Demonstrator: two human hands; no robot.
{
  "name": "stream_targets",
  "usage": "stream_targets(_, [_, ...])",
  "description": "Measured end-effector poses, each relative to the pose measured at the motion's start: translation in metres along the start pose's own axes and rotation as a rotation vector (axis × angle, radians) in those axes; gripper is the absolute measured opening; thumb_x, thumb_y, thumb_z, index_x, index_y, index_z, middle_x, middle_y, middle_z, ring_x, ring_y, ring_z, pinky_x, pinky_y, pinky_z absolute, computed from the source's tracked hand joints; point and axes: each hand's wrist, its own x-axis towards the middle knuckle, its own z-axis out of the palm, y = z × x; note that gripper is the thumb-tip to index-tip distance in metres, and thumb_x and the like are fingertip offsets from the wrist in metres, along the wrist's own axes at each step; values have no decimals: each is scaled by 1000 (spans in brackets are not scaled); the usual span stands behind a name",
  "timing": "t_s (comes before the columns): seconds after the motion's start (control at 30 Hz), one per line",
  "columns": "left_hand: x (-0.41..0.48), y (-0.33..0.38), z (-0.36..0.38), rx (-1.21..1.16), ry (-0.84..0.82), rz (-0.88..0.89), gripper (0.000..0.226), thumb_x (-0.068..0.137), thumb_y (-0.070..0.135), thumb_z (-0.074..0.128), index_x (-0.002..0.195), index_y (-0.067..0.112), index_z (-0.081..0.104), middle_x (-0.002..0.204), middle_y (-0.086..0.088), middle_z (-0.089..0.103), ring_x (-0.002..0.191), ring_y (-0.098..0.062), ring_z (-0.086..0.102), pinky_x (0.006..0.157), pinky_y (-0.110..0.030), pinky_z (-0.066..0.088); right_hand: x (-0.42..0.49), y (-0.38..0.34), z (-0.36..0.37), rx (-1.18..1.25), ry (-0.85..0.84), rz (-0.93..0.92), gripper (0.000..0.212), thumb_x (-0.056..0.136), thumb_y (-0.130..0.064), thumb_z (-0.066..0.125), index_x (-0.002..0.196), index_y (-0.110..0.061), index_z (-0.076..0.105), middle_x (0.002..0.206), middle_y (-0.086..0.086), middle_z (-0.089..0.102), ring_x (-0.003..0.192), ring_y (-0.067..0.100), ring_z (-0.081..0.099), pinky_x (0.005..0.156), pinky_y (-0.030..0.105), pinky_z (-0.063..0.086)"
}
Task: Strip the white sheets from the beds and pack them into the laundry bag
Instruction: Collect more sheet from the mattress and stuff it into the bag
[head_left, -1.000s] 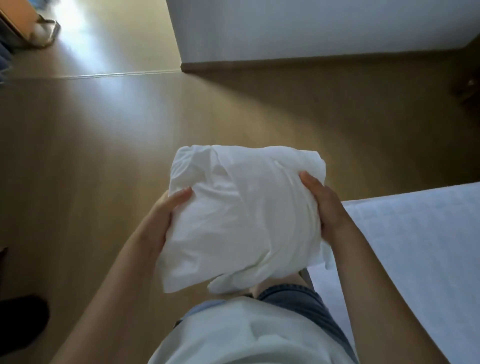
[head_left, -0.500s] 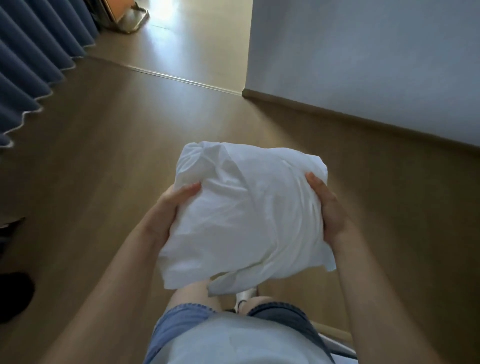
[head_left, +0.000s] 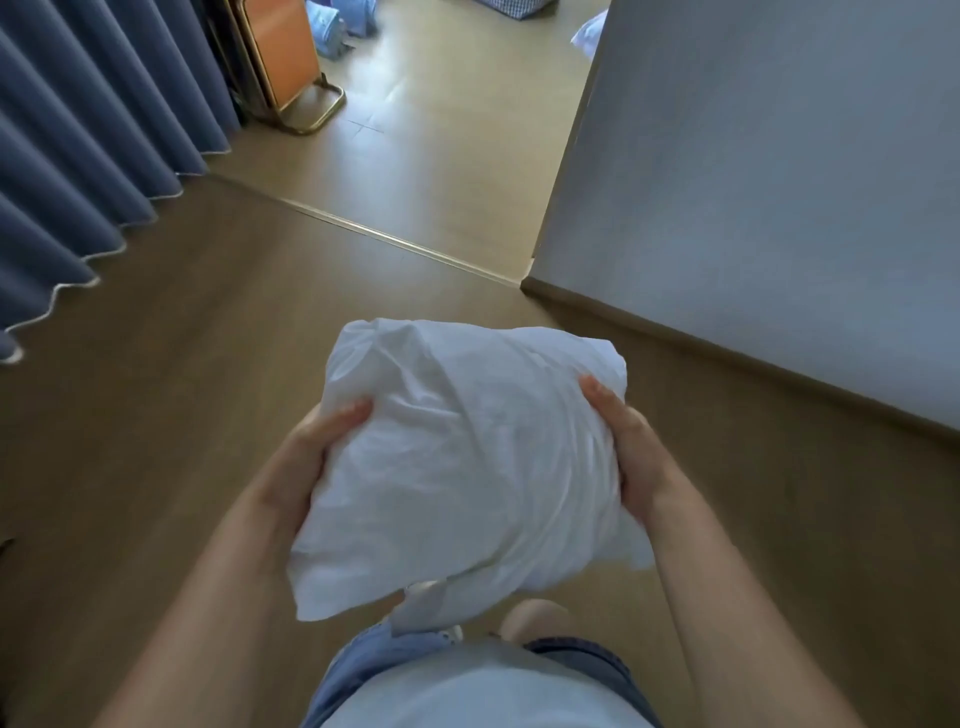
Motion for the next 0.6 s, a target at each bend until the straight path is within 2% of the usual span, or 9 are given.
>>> stream_targets(0.07, [31,32,4,9,-27,3,47,82,31,57,126,13,60,114,-18,68,94,-35,69,70,-42,60,32,-26,9,9,22,0,79,61,-58,79,121,-10,60,109,8,72,98,25,70,89,44,54])
stream_targets(0.2, [101,89,13,0,-44,-19,46,82,30,61,125,14,61,115,-16,68,96,-33,69,70,-40,59,102,-73,19,20,52,7,100,44,-65,83,125,-11,58,112,6,70,100,25,69,93,46,52])
stream_targets(0.33, [180,147,30,24,-48,-7,51,79,28,65,128,14,60,122,-18,64,104,-35,66,80,-43,58,183,-122,25,64,14,-11,92,49,-61,81,124,-11,61,114,8,70,105,26,67,97,46,49])
stream_targets(0.47, [252,215,54,-20,0,18,49,79,27,58,125,10,61,110,-17,70,87,-31,71,64,-37,60,277,-188,36,73,-40,-4,90,53,-58,81,125,-9,59,114,11,69,105,27,67,97,47,49])
stream_targets(0.53, [284,251,63,-33,16,47,49,79,26,58,126,11,60,109,-17,70,87,-31,71,64,-36,59,319,-226,47,54,-70,4,82,59,-57,80,124,-10,60,112,10,70,102,26,68,92,44,52])
stream_targets(0.6, [315,288,68,-63,45,83,48,80,26,58,126,11,60,109,-17,70,89,-31,71,66,-38,59,364,-265,61,42,-105,-7,67,68,-51,76,120,-12,61,109,8,72,98,24,69,82,38,55])
